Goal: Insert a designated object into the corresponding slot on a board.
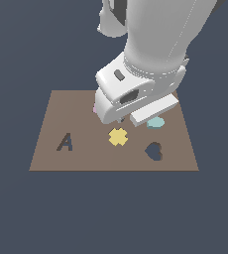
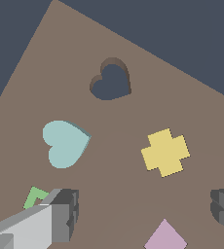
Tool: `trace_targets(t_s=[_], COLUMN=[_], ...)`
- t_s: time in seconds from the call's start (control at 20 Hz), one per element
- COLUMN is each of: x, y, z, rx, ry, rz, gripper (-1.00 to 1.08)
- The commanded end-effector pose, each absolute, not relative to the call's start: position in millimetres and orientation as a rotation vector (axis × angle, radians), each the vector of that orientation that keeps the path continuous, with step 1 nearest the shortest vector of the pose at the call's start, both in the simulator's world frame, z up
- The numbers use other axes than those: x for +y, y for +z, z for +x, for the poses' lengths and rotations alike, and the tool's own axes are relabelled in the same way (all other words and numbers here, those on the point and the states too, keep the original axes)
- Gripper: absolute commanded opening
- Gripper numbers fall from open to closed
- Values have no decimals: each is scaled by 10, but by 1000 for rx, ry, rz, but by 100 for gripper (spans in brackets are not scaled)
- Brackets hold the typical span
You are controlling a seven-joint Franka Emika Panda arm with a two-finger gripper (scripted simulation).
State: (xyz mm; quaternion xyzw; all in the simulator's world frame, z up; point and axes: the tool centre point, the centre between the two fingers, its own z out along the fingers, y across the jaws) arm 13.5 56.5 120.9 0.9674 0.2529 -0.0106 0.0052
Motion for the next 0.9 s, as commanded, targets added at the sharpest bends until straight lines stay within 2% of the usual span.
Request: trace_targets(t_s=[0.0,0.85], x=[656,1238], y=[1131,644], z=[155,40], rx=[952,1901], ry=[-30,-5], rz=[2985,2499], gripper=[100,100])
